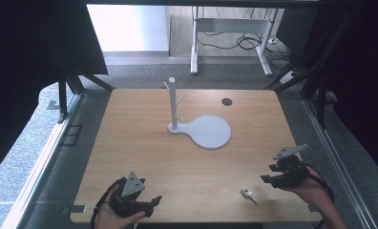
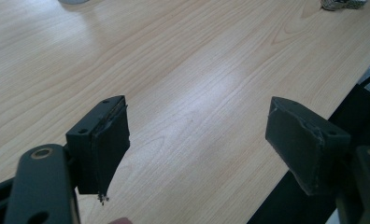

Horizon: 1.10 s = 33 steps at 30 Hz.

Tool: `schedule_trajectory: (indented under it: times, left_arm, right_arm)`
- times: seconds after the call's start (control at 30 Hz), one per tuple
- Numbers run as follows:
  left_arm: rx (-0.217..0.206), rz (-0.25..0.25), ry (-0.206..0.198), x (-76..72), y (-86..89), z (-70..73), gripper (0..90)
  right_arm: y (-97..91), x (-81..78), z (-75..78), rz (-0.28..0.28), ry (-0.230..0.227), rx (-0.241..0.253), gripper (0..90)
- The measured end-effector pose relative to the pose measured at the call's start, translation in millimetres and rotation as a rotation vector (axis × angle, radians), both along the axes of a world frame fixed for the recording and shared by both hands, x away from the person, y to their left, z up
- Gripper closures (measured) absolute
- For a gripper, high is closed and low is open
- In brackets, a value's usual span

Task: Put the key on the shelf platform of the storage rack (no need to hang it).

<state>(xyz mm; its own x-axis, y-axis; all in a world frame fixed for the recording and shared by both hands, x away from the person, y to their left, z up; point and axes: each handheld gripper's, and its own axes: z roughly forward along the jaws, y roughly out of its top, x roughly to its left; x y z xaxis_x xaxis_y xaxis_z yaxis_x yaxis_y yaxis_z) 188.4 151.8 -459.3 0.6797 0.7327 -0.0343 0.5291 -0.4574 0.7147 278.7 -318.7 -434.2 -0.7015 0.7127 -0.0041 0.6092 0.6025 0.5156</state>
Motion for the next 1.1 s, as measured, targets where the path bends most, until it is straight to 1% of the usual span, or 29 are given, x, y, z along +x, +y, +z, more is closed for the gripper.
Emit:
schedule_trajectory:
  times: [0.07,0.17,0.23,0.27,0.3,0.33,0.37,0.57,0.77,0.83,0.93,1.1]
  left_arm:
    - [0.004,-0.004,0.001,0.7,0.3,-0.6,22.1]
    - [-0.001,-0.003,0.004,1.5,0.3,-1.7,22.1]
    - [-0.001,-0.003,0.006,1.8,0.1,-2.5,22.2]
    - [-0.001,-0.003,0.006,1.8,0.1,-2.5,22.1]
    - [-0.001,-0.003,0.006,1.8,0.0,-2.8,22.1]
    - [0.005,-0.008,0.006,1.7,0.2,-2.7,22.1]
    - [0.004,-0.009,0.005,1.5,0.1,-2.4,22.1]
    - [0.001,-0.007,0.004,1.0,1.5,-1.4,22.1]
    - [-0.004,-0.001,0.002,1.3,1.8,-1.9,22.1]
    - [-0.003,-0.003,0.006,1.7,0.8,-2.6,22.1]
    - [-0.003,-0.006,0.004,1.1,-0.1,-2.3,22.1]
    - [-0.004,-0.005,0.004,1.1,1.0,-1.8,22.1]
  right_arm:
    - [2.2,1.2,1.5,0.009,0.013,-0.002,46.9]
    - [5.4,2.4,2.9,0.034,0.025,-0.004,48.6]
    - [9.9,1.7,3.1,0.043,0.041,-0.005,49.6]
    - [9.9,1.7,3.1,0.043,0.041,-0.005,49.6]
    - [12.4,1.4,2.9,0.058,0.049,-0.006,49.9]
    - [18.1,0.7,1.0,0.078,0.06,-0.007,50.6]
    - [20.7,0.7,-0.5,0.087,0.07,-0.007,51.2]
    - [32.6,2.0,-13.1,0.117,0.127,-0.026,52.8]
    - [36.0,3.4,-17.4,0.118,0.135,-0.027,54.1]
    - [39.0,3.7,-19.4,0.133,0.14,-0.025,55.3]
    - [43.5,3.3,-21.1,0.143,0.154,-0.032,56.3]
    - [48.8,2.1,-22.3,0.154,0.161,-0.037,57.7]
